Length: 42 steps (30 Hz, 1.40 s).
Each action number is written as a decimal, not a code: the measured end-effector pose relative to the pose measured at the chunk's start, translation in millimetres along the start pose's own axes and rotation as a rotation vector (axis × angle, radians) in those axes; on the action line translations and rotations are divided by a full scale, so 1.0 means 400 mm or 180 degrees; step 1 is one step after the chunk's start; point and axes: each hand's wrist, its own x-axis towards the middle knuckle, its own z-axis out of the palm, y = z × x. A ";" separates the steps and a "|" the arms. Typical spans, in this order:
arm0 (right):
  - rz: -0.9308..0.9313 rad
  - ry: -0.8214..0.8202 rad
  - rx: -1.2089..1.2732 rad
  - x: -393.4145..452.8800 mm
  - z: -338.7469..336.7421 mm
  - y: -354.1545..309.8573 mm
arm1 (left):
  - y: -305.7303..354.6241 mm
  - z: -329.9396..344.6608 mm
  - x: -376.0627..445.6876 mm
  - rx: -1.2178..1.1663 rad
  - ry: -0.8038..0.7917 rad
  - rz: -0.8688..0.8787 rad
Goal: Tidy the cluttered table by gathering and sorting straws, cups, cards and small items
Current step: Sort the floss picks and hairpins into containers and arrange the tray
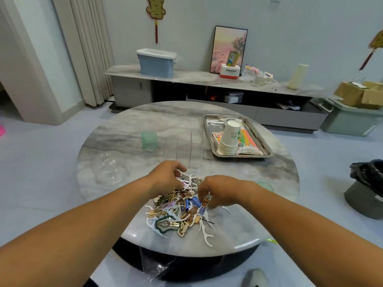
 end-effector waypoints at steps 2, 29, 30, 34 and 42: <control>-0.0109 0.0025 -0.0148 0.008 -0.001 -0.002 | 0.001 -0.010 0.002 0.0193 -0.0054 0.0033; 0.0025 0.1673 0.0972 0.128 -0.208 0.058 | -0.245 0.023 0.149 -0.0107 0.1143 0.0446; 0.0097 0.1962 0.0777 0.155 -0.235 0.053 | -0.250 0.025 0.157 -0.0056 0.1173 0.0441; 0.0395 0.2084 -0.0576 0.251 -0.311 0.034 | -0.251 0.031 0.163 0.0288 0.1277 0.0490; 0.0314 0.2035 -0.0528 0.257 -0.276 -0.005 | -0.268 0.024 0.176 0.0112 0.1262 0.0524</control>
